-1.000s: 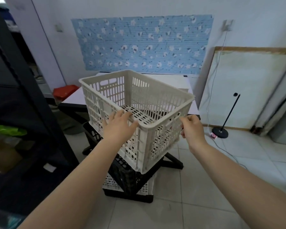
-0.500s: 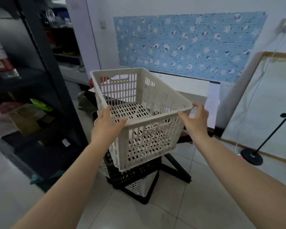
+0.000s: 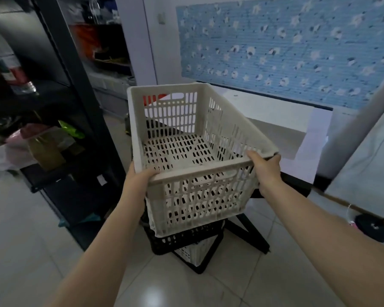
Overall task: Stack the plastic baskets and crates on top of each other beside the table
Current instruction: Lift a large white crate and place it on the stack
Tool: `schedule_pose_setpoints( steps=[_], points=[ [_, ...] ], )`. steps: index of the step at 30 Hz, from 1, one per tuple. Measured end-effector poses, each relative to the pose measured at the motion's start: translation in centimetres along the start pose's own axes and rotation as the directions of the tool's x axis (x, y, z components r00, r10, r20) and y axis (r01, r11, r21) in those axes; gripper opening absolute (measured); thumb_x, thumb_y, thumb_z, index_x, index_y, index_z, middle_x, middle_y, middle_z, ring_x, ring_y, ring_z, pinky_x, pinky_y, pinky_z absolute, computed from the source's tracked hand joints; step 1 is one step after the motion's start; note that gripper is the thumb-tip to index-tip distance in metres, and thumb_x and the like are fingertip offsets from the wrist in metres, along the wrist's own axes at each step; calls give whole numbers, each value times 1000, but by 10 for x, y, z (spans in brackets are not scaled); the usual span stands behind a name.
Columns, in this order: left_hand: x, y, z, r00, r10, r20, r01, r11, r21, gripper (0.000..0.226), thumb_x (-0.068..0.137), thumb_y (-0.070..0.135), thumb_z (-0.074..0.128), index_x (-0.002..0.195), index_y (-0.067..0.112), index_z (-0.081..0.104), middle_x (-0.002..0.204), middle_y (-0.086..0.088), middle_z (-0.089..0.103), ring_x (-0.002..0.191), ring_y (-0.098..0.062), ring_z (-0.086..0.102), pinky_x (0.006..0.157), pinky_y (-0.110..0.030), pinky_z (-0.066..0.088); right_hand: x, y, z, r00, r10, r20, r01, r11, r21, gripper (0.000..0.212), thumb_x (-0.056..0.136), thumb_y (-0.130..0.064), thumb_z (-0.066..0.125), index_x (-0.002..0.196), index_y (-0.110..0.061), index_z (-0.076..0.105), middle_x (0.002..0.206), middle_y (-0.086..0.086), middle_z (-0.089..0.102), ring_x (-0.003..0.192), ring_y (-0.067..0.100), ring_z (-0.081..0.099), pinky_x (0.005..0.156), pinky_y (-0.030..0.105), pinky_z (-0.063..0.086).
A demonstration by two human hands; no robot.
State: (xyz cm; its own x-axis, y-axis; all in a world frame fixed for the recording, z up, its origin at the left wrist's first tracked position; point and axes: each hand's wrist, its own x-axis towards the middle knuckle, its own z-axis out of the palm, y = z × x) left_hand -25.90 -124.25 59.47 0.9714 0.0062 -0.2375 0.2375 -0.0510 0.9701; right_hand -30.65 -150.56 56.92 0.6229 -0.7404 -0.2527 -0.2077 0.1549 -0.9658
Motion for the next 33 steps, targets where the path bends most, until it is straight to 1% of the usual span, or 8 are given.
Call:
schedule_pose_setpoints(
  steps=[2, 5, 8, 14, 19, 24, 28, 33],
  points=[
    [1, -1, 7, 1000, -3, -25, 1, 997, -74, 41, 87, 2, 50, 117, 29, 47, 100, 0, 57, 116, -32, 54, 104, -50, 43, 12, -1, 2, 999, -36, -2, 36, 999, -19, 65, 79, -33, 67, 130, -16, 31, 124, 10, 50, 110, 28, 52, 98, 51, 47],
    [0, 2, 22, 997, -3, -72, -10, 983, -182, 54, 88, 1, 46, 137, 24, 42, 110, -2, 59, 109, -27, 57, 99, -46, 48, 35, -16, 5, 992, -113, 52, 115, 993, -34, 57, 75, -32, 67, 119, -17, 33, 122, 10, 52, 110, 27, 55, 95, 47, 50],
    [1, -1, 41, 990, -1, -142, -30, 975, -219, 55, 89, 5, 44, 141, 23, 38, 114, -3, 57, 96, -21, 55, 78, -34, 49, 66, -41, 10, 971, -198, 134, 213, 972, -102, 58, 81, -27, 64, 127, -10, 33, 120, 8, 51, 105, 23, 53, 86, 34, 46],
    [-10, 3, 85, 933, -73, -351, -32, 958, -284, 30, 89, 9, 43, 114, 24, 47, 89, -2, 56, 75, -18, 52, 64, -32, 44, 113, -83, 21, 890, -298, 345, 355, 928, -115, 43, 82, -27, 63, 110, -15, 34, 112, 7, 50, 98, 21, 52, 80, 31, 41],
    [-14, 26, 136, 890, -64, -451, -44, 973, -225, 14, 86, 6, 43, 87, 16, 53, 74, -4, 50, 64, -18, 46, 66, -35, 43, 157, -103, 8, 899, -259, 352, 300, 952, -64, 62, 77, -27, 66, 127, -4, 36, 125, 11, 49, 104, 24, 52, 86, 33, 46],
    [-22, 49, 157, 843, 2, -537, -103, 982, -159, 21, 86, 2, 42, 71, 15, 48, 63, -4, 39, 53, -18, 35, 47, -25, 33, 177, -102, 4, 892, -161, 423, 165, 986, 27, 65, 58, -35, 65, 113, -14, 35, 126, 15, 48, 109, 29, 54, 95, 49, 50],
    [-23, 63, 146, 785, 46, -617, -158, 979, -129, 21, 84, 1, 42, 69, 13, 47, 65, -3, 42, 52, -14, 37, 31, -7, 31, 176, -111, 23, 868, -225, 443, 220, 974, 63, 55, 65, -27, 68, 103, -14, 32, 124, 17, 48, 106, 27, 55, 91, 42, 51],
    [-10, 55, 117, 773, 99, -627, -173, 983, -58, 23, 79, -3, 35, 67, 13, 46, 62, -3, 32, 34, -6, 38, 33, -8, 26, 159, -97, 45, 844, -265, 466, 261, 962, 75, 45, 73, -23, 67, 100, -12, 32, 116, 11, 44, 100, 22, 50, 81, 32, 47]
  ],
)
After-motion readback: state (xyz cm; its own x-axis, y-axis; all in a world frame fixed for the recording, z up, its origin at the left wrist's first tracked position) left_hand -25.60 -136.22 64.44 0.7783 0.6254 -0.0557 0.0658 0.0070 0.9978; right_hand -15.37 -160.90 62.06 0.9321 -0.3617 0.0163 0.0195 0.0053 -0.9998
